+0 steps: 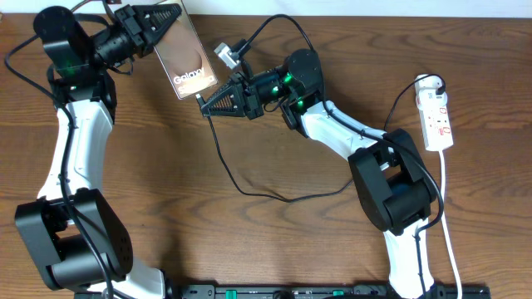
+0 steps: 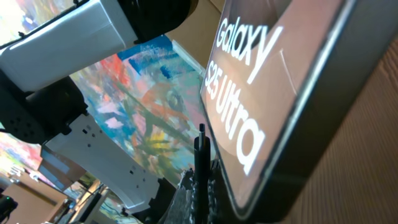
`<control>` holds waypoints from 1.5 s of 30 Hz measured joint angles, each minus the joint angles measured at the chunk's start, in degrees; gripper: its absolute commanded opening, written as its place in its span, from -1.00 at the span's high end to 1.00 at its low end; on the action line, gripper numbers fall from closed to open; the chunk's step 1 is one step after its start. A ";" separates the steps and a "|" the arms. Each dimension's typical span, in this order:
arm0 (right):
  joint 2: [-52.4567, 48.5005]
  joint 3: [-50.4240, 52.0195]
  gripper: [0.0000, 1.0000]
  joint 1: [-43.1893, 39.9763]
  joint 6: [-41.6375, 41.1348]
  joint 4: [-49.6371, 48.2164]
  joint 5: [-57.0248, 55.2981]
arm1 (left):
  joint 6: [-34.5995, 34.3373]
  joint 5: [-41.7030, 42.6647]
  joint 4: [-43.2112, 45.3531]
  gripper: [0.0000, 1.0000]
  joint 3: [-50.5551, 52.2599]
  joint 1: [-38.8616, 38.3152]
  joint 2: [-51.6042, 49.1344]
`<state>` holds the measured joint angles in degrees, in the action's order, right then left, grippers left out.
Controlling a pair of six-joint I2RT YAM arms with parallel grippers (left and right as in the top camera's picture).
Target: Plug charger to phone and switch on socket
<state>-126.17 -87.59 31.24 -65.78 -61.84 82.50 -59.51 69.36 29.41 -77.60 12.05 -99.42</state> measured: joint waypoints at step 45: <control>0.00 0.00 0.98 -0.37 -1.95 -0.09 0.37 | -1.99 1.22 0.07 0.85 0.00 0.07 0.00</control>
<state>-126.17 -87.59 30.87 -67.72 -61.93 82.87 -61.49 70.59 29.47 -77.60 12.12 -99.42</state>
